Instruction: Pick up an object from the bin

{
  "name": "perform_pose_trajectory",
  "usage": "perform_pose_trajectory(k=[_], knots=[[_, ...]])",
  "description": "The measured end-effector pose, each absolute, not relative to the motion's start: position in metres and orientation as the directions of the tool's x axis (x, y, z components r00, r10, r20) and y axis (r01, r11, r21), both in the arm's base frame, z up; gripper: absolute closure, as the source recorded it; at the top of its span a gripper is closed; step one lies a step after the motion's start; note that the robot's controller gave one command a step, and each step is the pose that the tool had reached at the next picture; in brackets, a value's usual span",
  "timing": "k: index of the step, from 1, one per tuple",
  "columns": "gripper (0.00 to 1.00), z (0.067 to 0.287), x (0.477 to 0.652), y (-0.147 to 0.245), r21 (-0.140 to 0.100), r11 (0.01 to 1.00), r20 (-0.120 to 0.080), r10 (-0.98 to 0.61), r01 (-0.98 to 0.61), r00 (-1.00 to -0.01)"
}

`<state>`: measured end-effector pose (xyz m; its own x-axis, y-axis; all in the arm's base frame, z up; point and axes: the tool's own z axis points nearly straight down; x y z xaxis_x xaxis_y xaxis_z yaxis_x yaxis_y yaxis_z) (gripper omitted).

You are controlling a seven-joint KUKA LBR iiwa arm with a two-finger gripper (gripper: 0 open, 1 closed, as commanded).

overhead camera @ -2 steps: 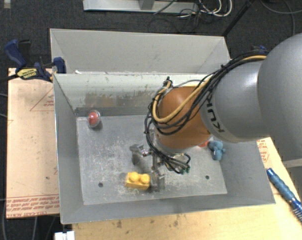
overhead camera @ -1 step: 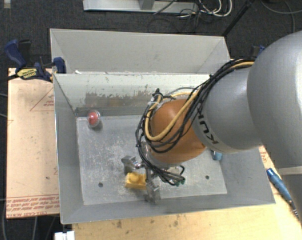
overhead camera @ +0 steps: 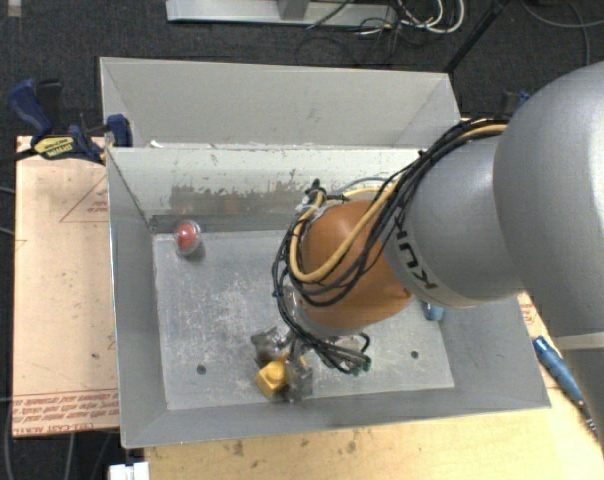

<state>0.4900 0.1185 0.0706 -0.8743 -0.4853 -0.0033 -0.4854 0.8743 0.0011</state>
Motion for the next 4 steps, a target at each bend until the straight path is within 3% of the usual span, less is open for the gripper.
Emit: perform_pose_trajectory(k=[1, 2, 3, 4], knots=[[1.0, 0.192, 0.508, 0.12, -0.002, 0.867, -0.01, -0.498, -0.498, -0.867], [1.0, 0.257, 0.521, 0.127, -0.003, 0.859, -0.011, -0.512, -0.512, -0.859], [0.0, 0.253, 0.52, 0.126, 0.0, 0.859, -0.003, -0.512, -0.512, -0.859], [0.0, 0.234, 0.512, 0.177, 0.002, 0.951, -0.001, -0.311, -0.311, -0.951]])
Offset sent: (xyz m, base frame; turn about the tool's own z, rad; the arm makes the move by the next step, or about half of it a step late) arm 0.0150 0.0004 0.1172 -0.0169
